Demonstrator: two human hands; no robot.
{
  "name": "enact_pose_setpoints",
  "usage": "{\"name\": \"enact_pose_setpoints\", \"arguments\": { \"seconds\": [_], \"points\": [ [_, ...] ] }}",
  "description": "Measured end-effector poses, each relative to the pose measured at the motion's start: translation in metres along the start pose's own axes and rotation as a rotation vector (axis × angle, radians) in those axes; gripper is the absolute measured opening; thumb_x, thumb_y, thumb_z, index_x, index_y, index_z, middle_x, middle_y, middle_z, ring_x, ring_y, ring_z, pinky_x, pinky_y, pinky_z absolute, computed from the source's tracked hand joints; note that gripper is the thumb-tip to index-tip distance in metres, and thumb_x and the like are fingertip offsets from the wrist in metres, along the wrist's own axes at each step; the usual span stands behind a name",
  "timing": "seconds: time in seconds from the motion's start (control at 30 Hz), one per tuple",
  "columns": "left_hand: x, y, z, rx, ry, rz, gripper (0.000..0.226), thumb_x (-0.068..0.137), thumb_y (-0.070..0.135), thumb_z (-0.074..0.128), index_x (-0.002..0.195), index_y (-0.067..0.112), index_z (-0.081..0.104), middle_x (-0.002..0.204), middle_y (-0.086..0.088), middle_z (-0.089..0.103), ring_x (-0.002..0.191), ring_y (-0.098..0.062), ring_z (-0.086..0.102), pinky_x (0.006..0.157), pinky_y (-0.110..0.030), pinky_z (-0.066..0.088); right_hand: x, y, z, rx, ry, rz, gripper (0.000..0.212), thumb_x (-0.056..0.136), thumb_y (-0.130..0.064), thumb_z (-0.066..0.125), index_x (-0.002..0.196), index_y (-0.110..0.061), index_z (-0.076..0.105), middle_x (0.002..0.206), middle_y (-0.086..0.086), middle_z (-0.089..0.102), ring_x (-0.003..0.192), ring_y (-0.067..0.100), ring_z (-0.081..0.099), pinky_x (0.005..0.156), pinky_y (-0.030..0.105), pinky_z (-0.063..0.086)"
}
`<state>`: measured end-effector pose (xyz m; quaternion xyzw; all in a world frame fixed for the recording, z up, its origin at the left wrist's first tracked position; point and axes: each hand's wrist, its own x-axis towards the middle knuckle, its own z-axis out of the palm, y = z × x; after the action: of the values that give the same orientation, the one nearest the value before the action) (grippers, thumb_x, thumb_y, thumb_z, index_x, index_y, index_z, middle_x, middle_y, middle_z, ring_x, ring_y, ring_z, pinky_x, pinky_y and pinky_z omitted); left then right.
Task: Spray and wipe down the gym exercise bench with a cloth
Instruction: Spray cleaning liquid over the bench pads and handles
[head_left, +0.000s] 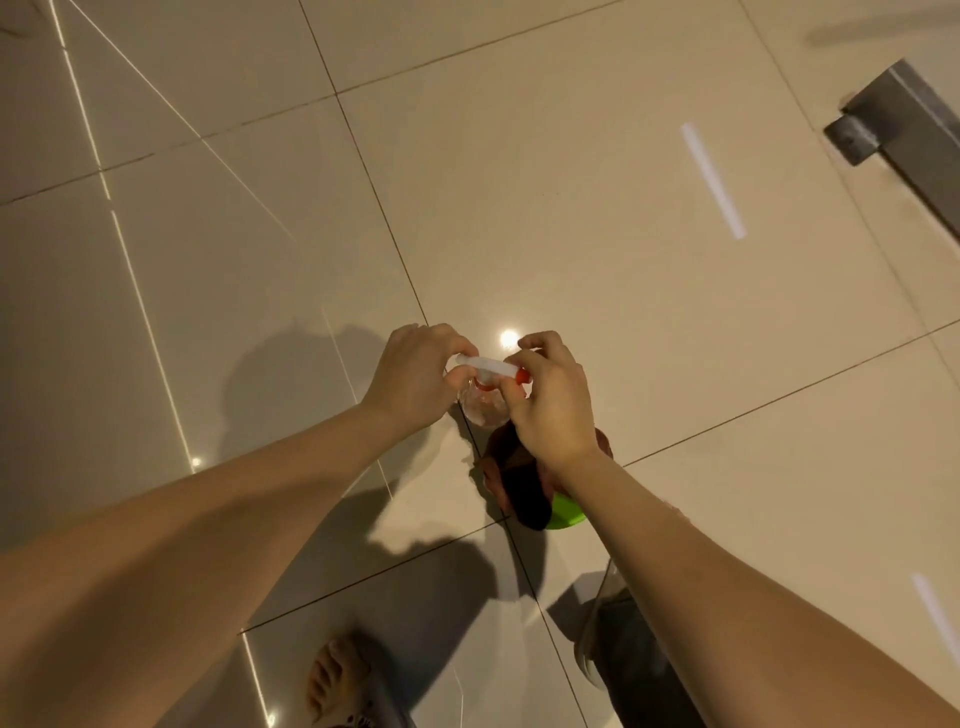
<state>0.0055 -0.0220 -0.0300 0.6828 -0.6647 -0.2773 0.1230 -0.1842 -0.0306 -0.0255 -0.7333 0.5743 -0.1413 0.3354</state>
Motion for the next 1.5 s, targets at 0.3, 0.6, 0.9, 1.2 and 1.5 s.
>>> {"name": "enact_pose_setpoints", "arguments": {
  "seconds": [0.3, 0.6, 0.9, 1.2, 1.5],
  "points": [
    [-0.045, 0.151, -0.19, -0.276, 0.141, 0.111, 0.015, 0.095, 0.031, 0.066, 0.1, 0.019, 0.074, 0.092, 0.01, 0.072, 0.085, -0.013, 0.066, 0.079, -0.04, 0.054, -0.043, -0.131, -0.189, 0.389, 0.247, 0.062, 0.014, 0.091, -0.02, 0.078, 0.103, -0.019, 0.07, 0.115, -0.006, 0.055, 0.104, 0.005, 0.059, 0.081, 0.013, 0.046],
    [-0.072, 0.395, -0.439, -0.382, 0.23, 0.095, 0.011, 0.086, 0.037, 0.078, 0.082, 0.028, 0.075, 0.077, 0.014, 0.071, 0.076, -0.004, 0.067, 0.071, -0.032, 0.057, -0.124, -0.292, -0.445, 0.604, 0.386, 0.145, 0.064, 0.085, -0.029, 0.084, 0.14, -0.027, 0.052, 0.133, -0.018, 0.058, 0.119, 0.001, 0.058, 0.099, 0.026, 0.05],
    [-0.039, 0.623, -0.55, -0.285, 0.142, 0.306, 0.018, 0.085, 0.039, 0.079, 0.078, 0.024, 0.073, 0.07, 0.006, 0.07, 0.068, -0.012, 0.067, 0.065, -0.041, 0.06, -0.134, -0.329, -0.655, 0.452, 0.648, 0.112, 0.078, 0.075, -0.045, 0.087, 0.131, -0.045, 0.033, 0.134, -0.02, 0.044, 0.108, -0.005, 0.053, 0.086, 0.025, 0.051],
    [0.025, 0.776, -0.577, -0.167, 0.154, 0.353, 0.019, 0.082, 0.03, 0.08, 0.071, 0.017, 0.07, 0.068, 0.002, 0.071, 0.067, -0.012, 0.069, 0.062, -0.032, 0.059, -0.086, -0.293, -0.807, 0.409, 0.661, 0.123, 0.065, 0.078, -0.05, 0.082, 0.13, -0.03, 0.049, 0.124, -0.015, 0.053, 0.084, 0.007, 0.064, 0.076, 0.036, 0.056],
    [0.121, 0.79, -0.578, -0.401, -0.147, 0.283, 0.022, 0.089, 0.034, 0.077, 0.096, 0.014, 0.071, 0.084, -0.005, 0.077, 0.08, -0.019, 0.075, 0.061, -0.024, 0.057, -0.021, -0.246, -0.858, 0.476, 0.729, 0.241, 0.05, 0.077, -0.05, 0.083, 0.114, -0.035, 0.053, 0.112, -0.011, 0.063, 0.086, 0.008, 0.064, 0.079, 0.038, 0.056]
  ]
}}
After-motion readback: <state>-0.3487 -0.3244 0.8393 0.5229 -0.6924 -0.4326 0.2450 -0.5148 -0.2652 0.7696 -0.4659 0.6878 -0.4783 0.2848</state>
